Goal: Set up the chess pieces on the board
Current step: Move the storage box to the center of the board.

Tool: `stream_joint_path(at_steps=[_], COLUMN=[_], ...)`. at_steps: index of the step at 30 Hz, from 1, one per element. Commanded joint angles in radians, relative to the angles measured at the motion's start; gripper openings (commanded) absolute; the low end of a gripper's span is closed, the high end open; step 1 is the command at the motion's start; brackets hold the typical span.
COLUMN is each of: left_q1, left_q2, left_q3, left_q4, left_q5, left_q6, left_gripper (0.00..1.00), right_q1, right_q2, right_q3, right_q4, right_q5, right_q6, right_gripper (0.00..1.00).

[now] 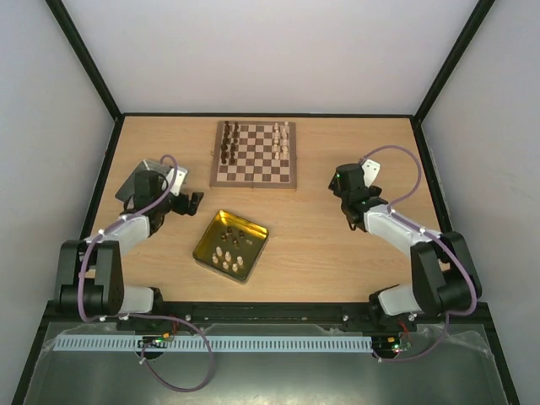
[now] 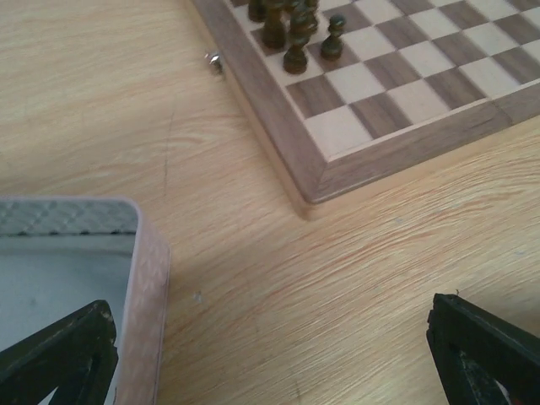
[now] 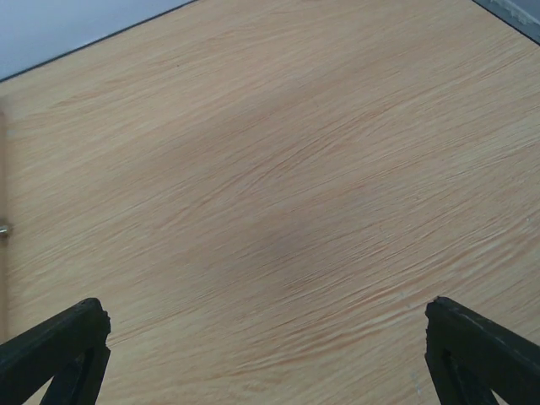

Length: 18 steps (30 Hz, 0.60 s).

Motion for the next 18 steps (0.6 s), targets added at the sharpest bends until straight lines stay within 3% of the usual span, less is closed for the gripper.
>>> stream_joint_path(at_steps=[1,4,9,14,18], left_q1=[0.000,-0.001,-0.001,0.006,0.008], left_q2=[-0.060,-0.078,-0.132,-0.190,-0.205], left_q3=[0.097,0.143,0.189,0.208,0.215], left_q4=[-0.231,-0.341,-0.497,-0.618,-0.722], left_q5=[0.096,0.112,0.068,0.004,0.018], left_q6=[0.083,0.120,0.203,0.229,0.286], left_gripper=[1.00,1.00,1.00,1.00,1.00], right_q1=[0.034,0.114,0.375,0.529,0.534], right_q2=[-0.097,-0.159,-0.254,-0.363,-0.341], right_q3=[0.014,0.041,0.018,-0.085,-0.058], right_q4=[-0.120,-0.187,-0.215,-0.122,-0.166], right_q5=[-0.020,0.069,0.211,0.147,-0.087], right_q6=[0.031,0.044,0.012,-0.009,0.084], right_gripper=[0.97,0.98,0.97,0.98,0.98])
